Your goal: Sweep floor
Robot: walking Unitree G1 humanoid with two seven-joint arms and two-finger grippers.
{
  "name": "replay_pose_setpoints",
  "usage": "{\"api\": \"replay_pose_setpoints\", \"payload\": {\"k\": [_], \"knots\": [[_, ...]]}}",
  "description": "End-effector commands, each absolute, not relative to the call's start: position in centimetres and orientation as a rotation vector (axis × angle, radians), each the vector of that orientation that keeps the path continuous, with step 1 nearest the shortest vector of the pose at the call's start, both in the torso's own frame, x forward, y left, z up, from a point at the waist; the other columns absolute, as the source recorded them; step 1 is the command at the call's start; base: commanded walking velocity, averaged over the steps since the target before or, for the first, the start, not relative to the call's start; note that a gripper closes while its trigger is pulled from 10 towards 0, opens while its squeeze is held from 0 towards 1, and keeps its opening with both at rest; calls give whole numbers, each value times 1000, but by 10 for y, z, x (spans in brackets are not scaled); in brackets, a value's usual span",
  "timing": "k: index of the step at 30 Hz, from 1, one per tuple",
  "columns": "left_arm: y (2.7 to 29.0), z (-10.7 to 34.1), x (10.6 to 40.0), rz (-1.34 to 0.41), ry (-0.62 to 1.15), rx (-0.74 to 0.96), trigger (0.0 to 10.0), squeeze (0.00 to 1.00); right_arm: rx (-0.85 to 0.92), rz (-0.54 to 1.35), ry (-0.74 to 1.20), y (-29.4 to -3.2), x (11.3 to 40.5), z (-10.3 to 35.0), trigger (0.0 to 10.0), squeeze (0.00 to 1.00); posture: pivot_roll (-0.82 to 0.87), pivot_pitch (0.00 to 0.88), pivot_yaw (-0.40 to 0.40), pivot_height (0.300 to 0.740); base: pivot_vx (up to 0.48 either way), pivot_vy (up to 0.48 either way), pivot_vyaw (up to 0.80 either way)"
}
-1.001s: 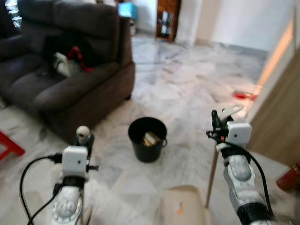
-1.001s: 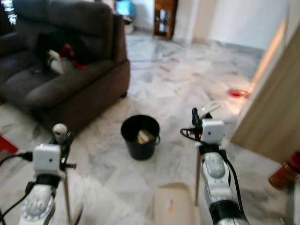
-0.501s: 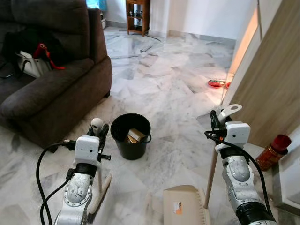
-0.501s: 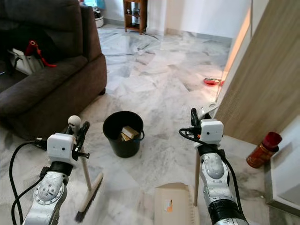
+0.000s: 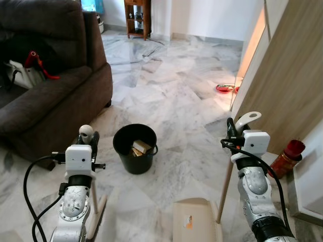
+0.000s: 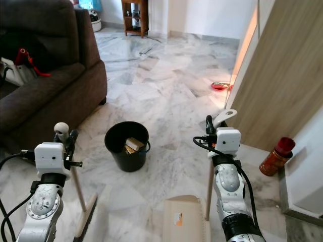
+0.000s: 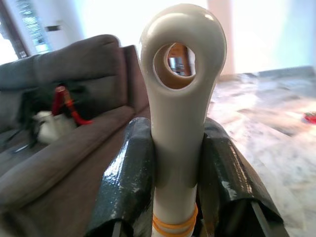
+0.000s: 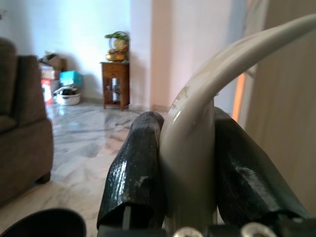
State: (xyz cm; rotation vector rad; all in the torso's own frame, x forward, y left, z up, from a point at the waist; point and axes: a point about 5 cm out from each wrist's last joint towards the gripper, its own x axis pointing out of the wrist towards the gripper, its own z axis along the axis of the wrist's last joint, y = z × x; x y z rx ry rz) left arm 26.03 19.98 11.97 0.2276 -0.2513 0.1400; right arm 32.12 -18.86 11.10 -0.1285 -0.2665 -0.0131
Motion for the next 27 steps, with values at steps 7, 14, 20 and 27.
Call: {"api": "replay_pose_setpoints", "payload": {"k": [7, 14, 20, 27], "knots": [[186, 124, 265, 96, -282, 220, 10000, 0, -140, -14, -259, -196, 318, 109, 10000, 0, 39, 0, 27, 740, 0, 0, -781], [184, 123, 264, 95, -283, 211, 10000, 0, -143, -7, -252, -196, 318, 108, 10000, 0, 42, 0, 22, 740, 0, -160, -781], [182, 122, 265, 87, -282, 210, 10000, 0, -145, -4, -250, -197, 318, 108, 10000, 0, 35, 0, 23, 740, 0, 0, -781], [178, 122, 267, 86, -282, 191, 10000, 0, -146, 6, -253, -196, 317, 108, 10000, 0, 27, 0, 19, 740, 0, -309, -781]]}}
